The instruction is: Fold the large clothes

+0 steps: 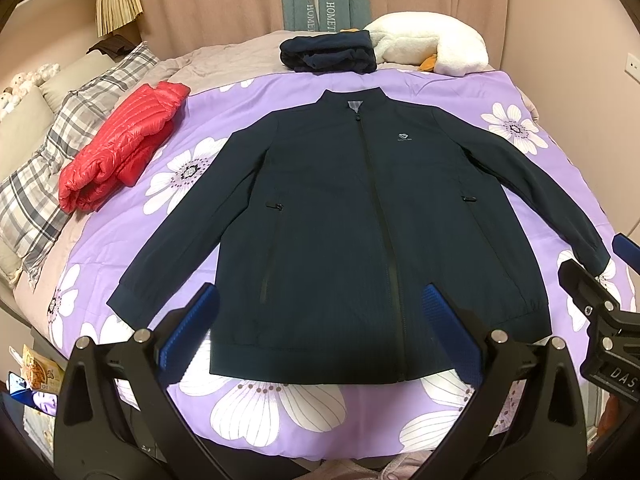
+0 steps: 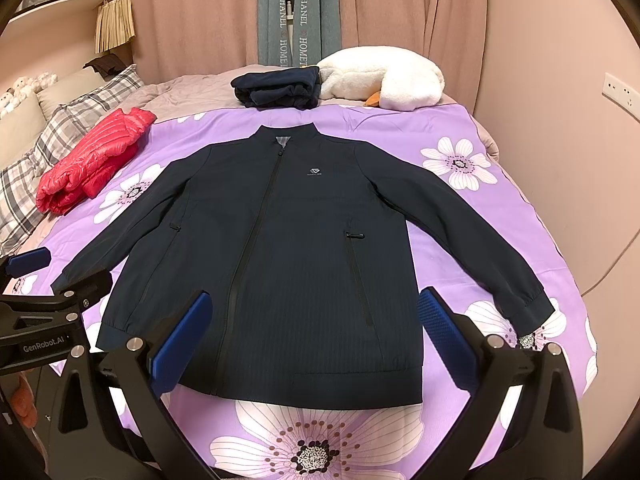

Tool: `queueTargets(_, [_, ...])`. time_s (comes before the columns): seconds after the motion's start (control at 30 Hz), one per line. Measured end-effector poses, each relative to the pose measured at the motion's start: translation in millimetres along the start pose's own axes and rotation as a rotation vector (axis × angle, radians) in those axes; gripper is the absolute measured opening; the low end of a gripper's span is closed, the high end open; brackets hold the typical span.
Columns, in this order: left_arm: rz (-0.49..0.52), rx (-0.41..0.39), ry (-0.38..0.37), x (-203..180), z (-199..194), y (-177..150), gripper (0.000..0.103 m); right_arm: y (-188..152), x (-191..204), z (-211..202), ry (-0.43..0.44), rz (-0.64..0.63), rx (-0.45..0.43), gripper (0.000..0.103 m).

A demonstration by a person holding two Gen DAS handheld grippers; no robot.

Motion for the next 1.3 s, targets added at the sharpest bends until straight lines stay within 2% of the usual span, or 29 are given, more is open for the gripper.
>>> queueTargets(1.3, [-0.002,0.006,-0.007,-6.5,3.9,-3.1,0.101,-2.3,-1.2,0.3,-0.002,0.003,0.001,0.102])
Point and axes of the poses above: each gripper's, at about its wrist camera, not at the fingertips, and z roughly the way its jaws point, x to its left, y to its top, the point moved 9 cm from there along z, roughly the way its jaws point, and after that the axes turned 7 degrees about -x, right-handed, at the moved point
